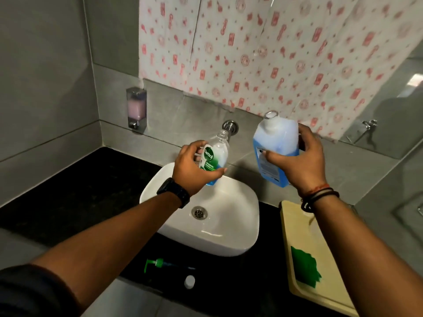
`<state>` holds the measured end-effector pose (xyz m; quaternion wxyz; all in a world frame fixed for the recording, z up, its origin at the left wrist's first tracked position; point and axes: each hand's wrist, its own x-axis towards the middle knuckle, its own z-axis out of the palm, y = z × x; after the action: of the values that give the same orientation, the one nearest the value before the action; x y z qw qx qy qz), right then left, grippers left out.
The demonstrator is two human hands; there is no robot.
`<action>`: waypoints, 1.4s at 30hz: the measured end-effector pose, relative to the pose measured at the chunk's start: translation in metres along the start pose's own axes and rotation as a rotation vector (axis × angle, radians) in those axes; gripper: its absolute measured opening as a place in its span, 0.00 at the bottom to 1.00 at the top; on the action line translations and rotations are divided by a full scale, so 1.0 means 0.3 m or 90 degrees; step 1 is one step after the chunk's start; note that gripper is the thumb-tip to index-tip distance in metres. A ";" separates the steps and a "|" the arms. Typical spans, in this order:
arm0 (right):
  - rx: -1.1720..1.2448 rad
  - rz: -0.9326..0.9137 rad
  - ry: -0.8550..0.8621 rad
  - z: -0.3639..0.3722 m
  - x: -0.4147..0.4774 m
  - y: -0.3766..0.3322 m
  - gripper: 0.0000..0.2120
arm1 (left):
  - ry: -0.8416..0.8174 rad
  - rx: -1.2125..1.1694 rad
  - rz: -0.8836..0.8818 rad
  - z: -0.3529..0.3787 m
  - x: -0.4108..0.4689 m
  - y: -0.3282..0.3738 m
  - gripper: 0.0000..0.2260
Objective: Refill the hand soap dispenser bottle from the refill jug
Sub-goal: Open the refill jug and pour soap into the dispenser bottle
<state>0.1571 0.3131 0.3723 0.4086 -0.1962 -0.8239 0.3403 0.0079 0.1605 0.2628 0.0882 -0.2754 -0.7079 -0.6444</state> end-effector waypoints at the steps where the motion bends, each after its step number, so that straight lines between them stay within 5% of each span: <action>1: -0.032 -0.013 -0.007 -0.009 0.012 -0.006 0.31 | -0.006 0.002 0.004 0.005 0.000 0.013 0.35; 22: -0.410 -0.142 -0.062 -0.054 0.030 -0.049 0.36 | -0.089 0.031 0.000 0.025 -0.044 0.150 0.37; 42: -0.497 -0.182 -0.071 -0.080 0.033 -0.062 0.37 | -0.112 0.037 -0.034 0.037 -0.059 0.189 0.37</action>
<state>0.1698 0.3157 0.4014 0.3016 -0.2011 -0.9308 -0.0472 0.0537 0.1674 0.3016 0.0165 -0.3095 -0.7383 -0.5990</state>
